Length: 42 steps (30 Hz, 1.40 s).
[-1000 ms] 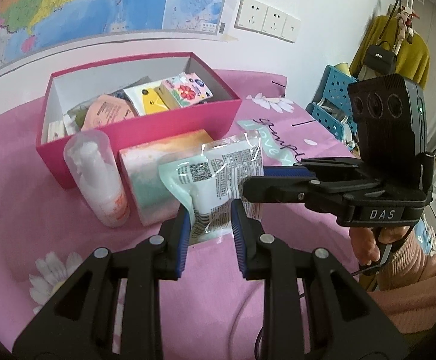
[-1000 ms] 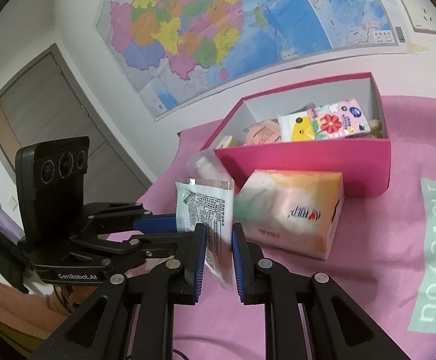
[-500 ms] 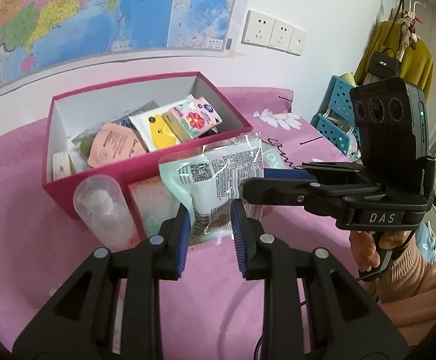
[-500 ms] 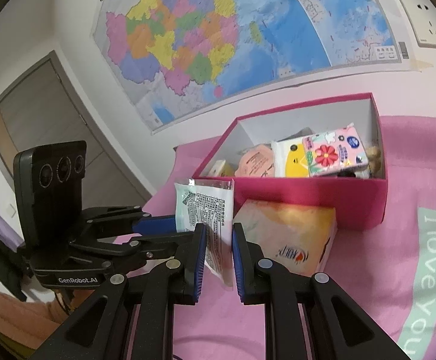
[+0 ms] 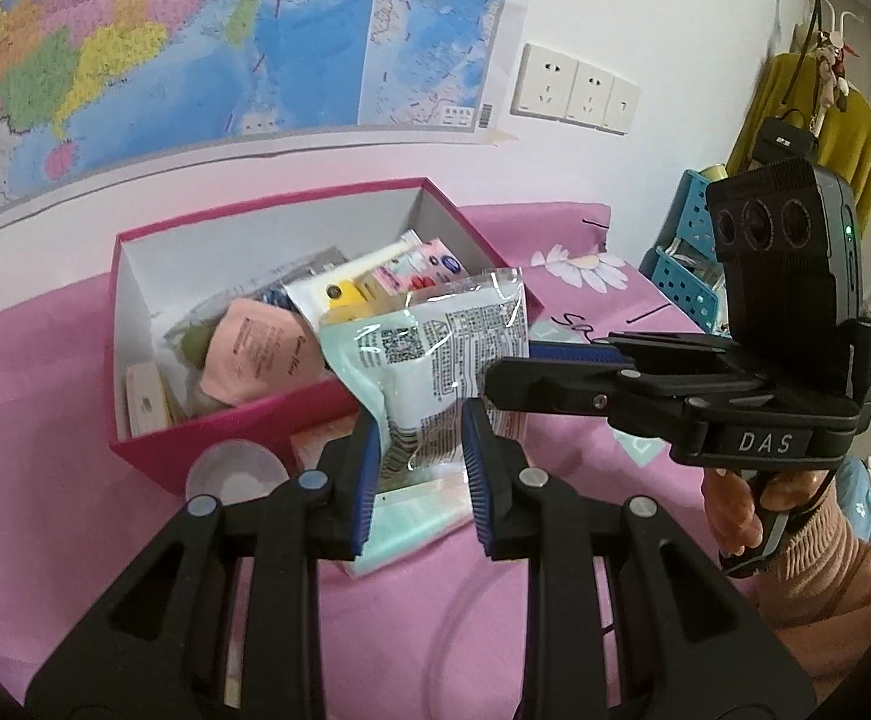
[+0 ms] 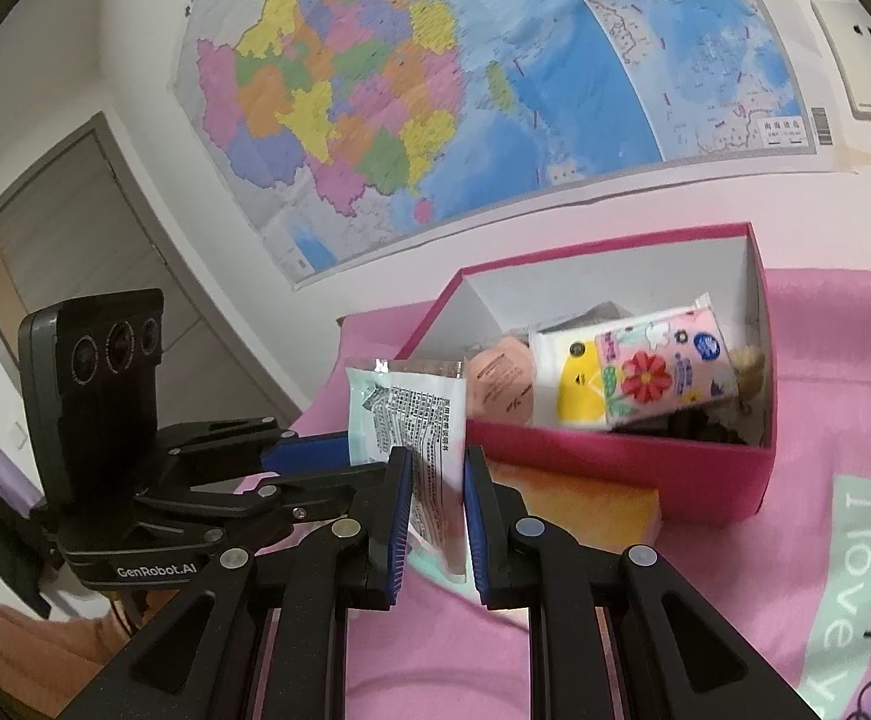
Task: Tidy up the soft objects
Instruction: 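Lift the small clear sachet, carry it into the pink box, release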
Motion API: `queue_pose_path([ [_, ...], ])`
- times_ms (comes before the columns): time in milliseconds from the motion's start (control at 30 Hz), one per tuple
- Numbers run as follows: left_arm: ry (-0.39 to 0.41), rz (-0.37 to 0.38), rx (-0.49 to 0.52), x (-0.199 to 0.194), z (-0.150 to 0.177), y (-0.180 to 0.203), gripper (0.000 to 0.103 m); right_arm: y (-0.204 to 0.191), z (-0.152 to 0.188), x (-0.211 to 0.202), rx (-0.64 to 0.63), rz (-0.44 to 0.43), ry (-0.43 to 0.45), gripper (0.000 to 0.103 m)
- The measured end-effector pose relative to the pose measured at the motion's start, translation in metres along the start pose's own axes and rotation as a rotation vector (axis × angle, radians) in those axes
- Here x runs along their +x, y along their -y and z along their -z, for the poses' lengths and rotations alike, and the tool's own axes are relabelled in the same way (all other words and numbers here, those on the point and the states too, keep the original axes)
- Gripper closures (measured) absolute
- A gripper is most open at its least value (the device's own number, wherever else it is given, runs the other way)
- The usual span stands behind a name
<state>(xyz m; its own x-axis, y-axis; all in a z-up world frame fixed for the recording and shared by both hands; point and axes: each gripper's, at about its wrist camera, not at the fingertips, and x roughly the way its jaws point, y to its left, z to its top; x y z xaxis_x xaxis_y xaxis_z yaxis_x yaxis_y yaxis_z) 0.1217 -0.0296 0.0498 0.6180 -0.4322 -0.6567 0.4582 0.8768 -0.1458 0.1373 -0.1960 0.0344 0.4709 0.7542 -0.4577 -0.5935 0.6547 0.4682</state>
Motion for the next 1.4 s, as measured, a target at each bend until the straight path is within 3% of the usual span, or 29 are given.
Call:
queue_pose_path([
  [600, -0.008, -0.088, -0.04, 0.031, -0.045, -0.039, 0.074, 0.03, -0.046, 0.047, 0.05, 0.014, 0.007, 0.086],
  [1400, -0.142, -0.146, -0.115, 0.076, -0.064, -0.076, 0.074, 0.058, -0.066, 0.097, 0.097, 0.077, -0.056, 0.085],
])
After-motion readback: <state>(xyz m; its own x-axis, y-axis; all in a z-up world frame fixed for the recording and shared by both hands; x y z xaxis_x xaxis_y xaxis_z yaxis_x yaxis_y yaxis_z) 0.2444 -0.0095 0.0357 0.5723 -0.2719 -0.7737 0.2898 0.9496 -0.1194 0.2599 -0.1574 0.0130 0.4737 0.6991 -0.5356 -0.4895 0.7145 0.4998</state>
